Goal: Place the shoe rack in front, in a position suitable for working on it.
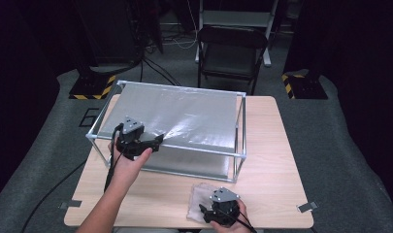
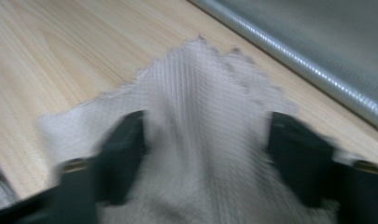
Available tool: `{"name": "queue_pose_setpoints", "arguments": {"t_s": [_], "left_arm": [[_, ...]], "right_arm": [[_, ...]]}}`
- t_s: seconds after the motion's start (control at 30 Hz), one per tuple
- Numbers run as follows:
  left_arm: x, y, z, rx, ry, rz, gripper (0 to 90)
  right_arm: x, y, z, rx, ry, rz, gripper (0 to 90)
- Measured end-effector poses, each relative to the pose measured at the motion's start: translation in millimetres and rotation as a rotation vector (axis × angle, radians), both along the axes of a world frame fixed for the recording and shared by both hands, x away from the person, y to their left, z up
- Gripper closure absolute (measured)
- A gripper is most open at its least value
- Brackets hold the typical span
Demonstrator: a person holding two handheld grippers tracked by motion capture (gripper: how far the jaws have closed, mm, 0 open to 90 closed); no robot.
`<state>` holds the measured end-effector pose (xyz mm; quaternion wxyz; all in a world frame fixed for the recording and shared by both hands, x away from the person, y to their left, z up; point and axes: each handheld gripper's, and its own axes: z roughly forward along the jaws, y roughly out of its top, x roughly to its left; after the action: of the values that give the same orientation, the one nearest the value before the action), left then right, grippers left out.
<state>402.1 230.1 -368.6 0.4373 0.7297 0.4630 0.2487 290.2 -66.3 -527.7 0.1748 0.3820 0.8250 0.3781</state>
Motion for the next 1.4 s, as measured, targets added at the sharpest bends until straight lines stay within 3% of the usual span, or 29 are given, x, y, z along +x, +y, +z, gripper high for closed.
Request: {"name": "queue_pose_setpoints", "arguments": {"t_s": [0.03,0.07,0.13,0.17,0.23,0.3,0.33,0.37,0.4,0.43,0.47,0.6,0.67,0.8,0.9,0.97,1.03,1.2,1.4], "left_arm": [[0.0,-0.2,-0.2,0.0,-0.002,0.002,21.6],[0.0,-0.3,-0.4,0.004,-0.004,0.002,21.6],[0.2,-0.4,-1.0,0.004,-0.008,0.003,21.7],[0.7,0.1,-1.4,0.005,-0.01,0.001,21.8],[1.7,1.2,-2.2,0.001,-0.009,-0.004,21.9],[2.7,1.7,-3.1,0.001,-0.015,-0.006,21.9],[2.8,1.7,-3.5,0.003,-0.019,-0.006,22.1],[3.0,1.6,-3.9,0.003,-0.023,-0.004,22.3],[3.2,1.8,-3.9,0.003,-0.022,-0.006,22.4],[3.4,2.2,-3.9,0.002,-0.02,-0.008,22.4],[3.8,2.7,-3.8,0.002,-0.018,-0.012,22.4],[5.8,4.9,-4.1,0.005,-0.021,-0.006,23.0],[6.6,6.4,-4.0,0.006,-0.018,-0.003,23.4],[5.3,6.4,-3.8,0.007,-0.017,-0.003,23.5],[2.7,6.6,-3.5,0.009,-0.014,-0.005,23.6],[0.1,6.9,-3.5,0.008,-0.009,-0.011,23.9],[-8.8,8.9,-3.2,0.008,-0.006,-0.039,24.2],[-21.2,11.2,-4.1,-0.001,-0.009,-0.065,24.4],[-35.3,12.7,-6.9,-0.014,-0.03,-0.086,24.4]], "right_arm": [[1.8,-4.6,1.0,-0.02,-0.026,0.043,54.0],[1.7,-6.6,1.3,0.003,-0.023,0.038,59.3],[4.4,-9.9,0.3,0.001,-0.028,0.043,66.6],[5.4,-11.0,1.1,0.032,-0.017,0.037,73.6],[9.0,-16.8,1.5,0.057,0.008,0.028,78.9],[10.4,-20.0,2.6,0.069,0.045,0.015,80.2],[11.1,-21.4,2.7,0.072,0.041,0.017,80.5],[12.5,-24.1,2.5,0.04,0.025,0.026,80.7],[12.1,-24.1,3.5,0.067,0.036,0.022,80.8],[12.9,-26.6,4.2,0.039,0.03,0.025,80.9],[13.0,-28.8,5.8,0.051,0.028,0.022,80.9],[13.8,-50.5,14.3,0.078,0.044,-0.018,80.9],[15.1,-66.4,17.1,0.053,0.06,-0.031,81.0],[16.1,-96.4,22.0,0.079,0.089,-0.105,81.0],[18.1,-116.6,26.5,0.106,0.088,-0.174,80.9],[18.6,-122.6,28.1,0.108,0.081,-0.19,80.9],[22.3,-137.3,32.5,0.123,0.064,-0.245,80.8],[30.5,-140.8,38.2,0.138,0.049,-0.275,80.4],[59.9,-126.8,38.6,0.161,0.013,-0.282,80.2]]}}
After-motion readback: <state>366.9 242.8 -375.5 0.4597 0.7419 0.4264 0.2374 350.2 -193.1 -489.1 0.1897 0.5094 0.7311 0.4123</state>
